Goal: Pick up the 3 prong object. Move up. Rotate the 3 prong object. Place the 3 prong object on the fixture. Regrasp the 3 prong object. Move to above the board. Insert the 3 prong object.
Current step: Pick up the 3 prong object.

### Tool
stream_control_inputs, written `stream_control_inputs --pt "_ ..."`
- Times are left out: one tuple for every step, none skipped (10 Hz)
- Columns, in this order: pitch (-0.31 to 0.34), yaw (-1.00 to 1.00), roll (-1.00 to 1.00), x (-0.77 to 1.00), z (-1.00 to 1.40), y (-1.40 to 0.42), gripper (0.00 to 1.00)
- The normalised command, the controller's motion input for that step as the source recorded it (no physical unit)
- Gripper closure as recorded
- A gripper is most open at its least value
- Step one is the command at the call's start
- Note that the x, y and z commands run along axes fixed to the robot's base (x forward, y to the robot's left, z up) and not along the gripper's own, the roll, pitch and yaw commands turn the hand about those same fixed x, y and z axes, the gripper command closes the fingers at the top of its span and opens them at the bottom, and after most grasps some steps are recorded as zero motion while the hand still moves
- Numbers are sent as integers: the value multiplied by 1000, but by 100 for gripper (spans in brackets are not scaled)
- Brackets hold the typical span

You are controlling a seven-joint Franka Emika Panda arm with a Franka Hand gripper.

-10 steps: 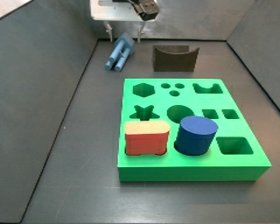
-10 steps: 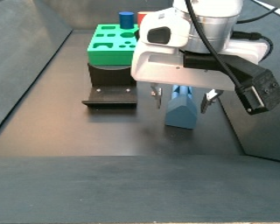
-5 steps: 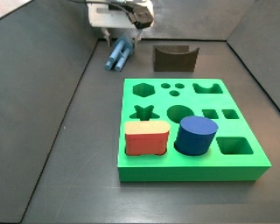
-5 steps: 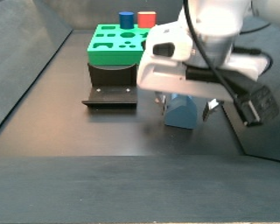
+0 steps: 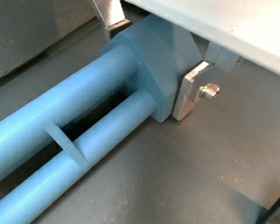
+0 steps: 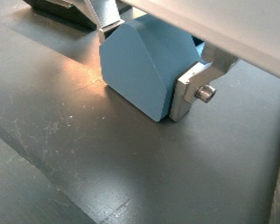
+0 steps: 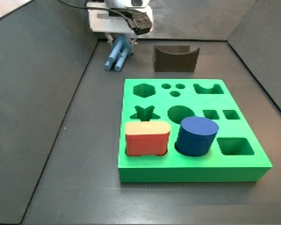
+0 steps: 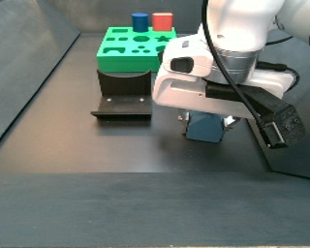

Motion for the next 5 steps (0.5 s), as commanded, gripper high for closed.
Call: stream_control_inputs --pt "0 0 0 0 0 0 100" --pt "0 0 0 0 0 0 100" --pt "0 0 0 0 0 0 100" --pt "0 0 0 0 0 0 100" --pt "0 0 0 0 0 0 100"
